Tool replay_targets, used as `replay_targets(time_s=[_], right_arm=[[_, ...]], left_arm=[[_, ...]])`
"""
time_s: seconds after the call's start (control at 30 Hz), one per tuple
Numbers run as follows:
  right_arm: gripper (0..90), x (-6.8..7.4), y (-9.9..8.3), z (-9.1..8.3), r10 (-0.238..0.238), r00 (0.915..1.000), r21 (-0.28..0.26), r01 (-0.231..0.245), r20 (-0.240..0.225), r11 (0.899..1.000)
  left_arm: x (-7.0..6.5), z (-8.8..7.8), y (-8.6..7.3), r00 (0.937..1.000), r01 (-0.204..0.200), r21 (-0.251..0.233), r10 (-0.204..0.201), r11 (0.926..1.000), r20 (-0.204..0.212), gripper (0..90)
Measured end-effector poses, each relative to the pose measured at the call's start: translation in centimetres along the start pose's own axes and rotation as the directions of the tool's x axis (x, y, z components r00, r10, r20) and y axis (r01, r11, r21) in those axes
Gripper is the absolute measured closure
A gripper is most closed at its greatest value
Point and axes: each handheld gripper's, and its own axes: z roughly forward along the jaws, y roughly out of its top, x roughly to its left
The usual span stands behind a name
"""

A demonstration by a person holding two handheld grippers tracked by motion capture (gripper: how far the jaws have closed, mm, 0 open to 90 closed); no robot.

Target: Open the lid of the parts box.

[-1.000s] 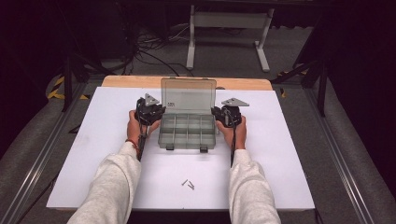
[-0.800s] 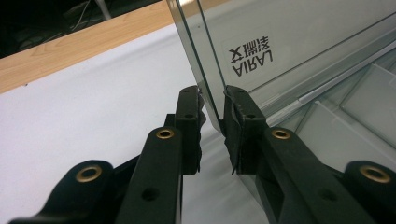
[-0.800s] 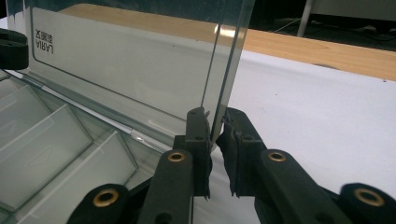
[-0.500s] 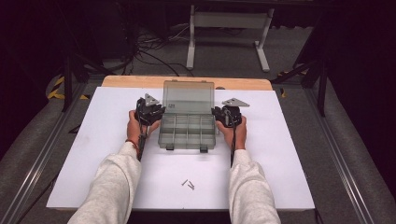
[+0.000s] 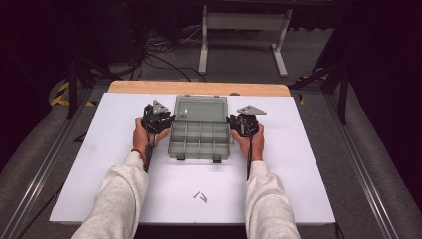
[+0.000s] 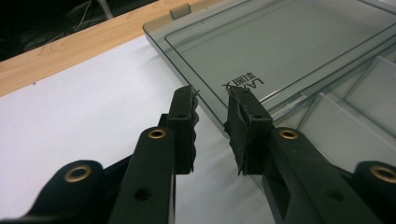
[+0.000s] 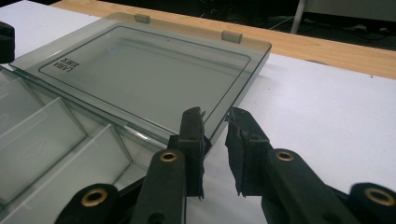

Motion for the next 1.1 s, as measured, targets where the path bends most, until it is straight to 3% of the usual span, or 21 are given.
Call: replay_targets(time_s=[0.23, 0.33, 0.6, 0.9, 0.97, 1.1], right_arm=[[72.3, 0.1, 0.1, -1.4, -0.07, 0.9975, 0.02, 0.07, 0.006, 0.997], [72.3, 0.2, 0.2, -2.3, -0.092, 0.9957, 0.005, 0.092, -0.011, 0.996], [73.3, 1.1, 0.3, -4.3, -0.159, 0.9857, -0.02, 0.159, -0.055, 0.987], [71.4, 1.9, 0.0, -6.3, -0.229, 0.9704, -0.046, 0.226, -0.076, 0.973], [71.4, 1.9, 0.0, -6.5, -0.232, 0.9692, -0.05, 0.229, -0.082, 0.972], [70.2, 2.2, 0.2, -7.2, -0.247, 0.9647, -0.067, 0.242, -0.091, 0.968]], left_arm=[[0.0, -2.1, 0.6, 0.9976, -0.067, -0.041, 0.068, 0.9969, 0.013, 66.7], [-0.1, -2.9, 0.6, 0.9922, -0.12, -0.051, 0.122, 0.9914, 0.027, 66.9], [-0.3, -5.1, 0.1, 0.9831, -0.169, -0.097, 0.175, 0.9808, 0.053, 66.4], [-1.3, -7.3, -0.7, 0.9611, -0.255, -0.132, 0.266, 0.9578, 0.073, 62.5], [-1.4, -7.6, -0.9, 0.9575, -0.268, -0.137, 0.279, 0.9537, 0.071, 61.8], [-1.6, -8.4, -1.2, 0.9568, -0.261, -0.162, 0.277, 0.9517, 0.087, 60.0]])
